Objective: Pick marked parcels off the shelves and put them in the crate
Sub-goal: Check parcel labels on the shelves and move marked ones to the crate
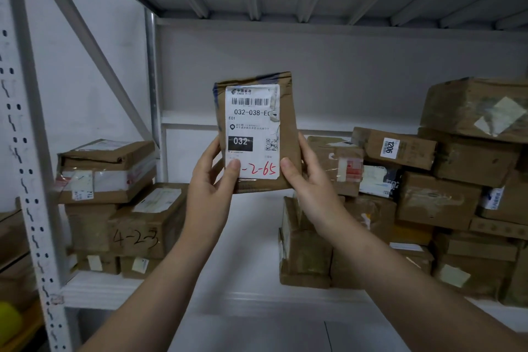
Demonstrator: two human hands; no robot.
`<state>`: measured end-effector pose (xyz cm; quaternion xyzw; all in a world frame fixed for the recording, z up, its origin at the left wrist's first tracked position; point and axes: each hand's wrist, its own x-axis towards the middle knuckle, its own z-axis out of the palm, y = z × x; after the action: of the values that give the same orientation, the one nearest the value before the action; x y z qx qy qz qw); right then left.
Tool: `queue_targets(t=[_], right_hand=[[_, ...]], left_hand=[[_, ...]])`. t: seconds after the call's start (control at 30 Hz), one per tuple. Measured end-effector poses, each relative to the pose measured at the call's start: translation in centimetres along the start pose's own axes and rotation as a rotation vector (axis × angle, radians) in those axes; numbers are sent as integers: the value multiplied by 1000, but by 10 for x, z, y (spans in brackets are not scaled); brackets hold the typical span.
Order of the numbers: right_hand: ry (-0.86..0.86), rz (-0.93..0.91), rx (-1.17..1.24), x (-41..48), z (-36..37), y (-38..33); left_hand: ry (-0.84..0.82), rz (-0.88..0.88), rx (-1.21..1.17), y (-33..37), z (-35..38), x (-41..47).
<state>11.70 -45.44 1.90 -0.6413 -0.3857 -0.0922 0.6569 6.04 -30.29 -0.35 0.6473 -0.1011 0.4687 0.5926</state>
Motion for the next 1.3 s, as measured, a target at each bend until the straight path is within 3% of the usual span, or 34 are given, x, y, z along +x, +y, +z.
queue_targets(t=[0.23,0.37,0.43,0.53,0.67,0.8,1.03,1.3], right_hand=[[-5,119,-31,-9,29,32],[-121,164,-81,-11,56,40],[-155,162,-154,-8,72,43],[-206,142,-50,-1,102,50],[-82,37,-58,15,150,60],[0,-16,-209,26,191,72],[128,54,-344,29,227,101],[202,106,-481,34,237,106]], left_hand=[[-64,32,78,-13,-40,-41],[-173,124,363,-21,-78,-39],[-134,189,518,-26,-99,-32],[-93,223,606,-30,-127,-21],[-47,211,678,-34,-162,3],[-115,167,835,-47,-193,30],[-304,224,993,-69,-223,40],[-325,340,1041,-69,-231,49]])
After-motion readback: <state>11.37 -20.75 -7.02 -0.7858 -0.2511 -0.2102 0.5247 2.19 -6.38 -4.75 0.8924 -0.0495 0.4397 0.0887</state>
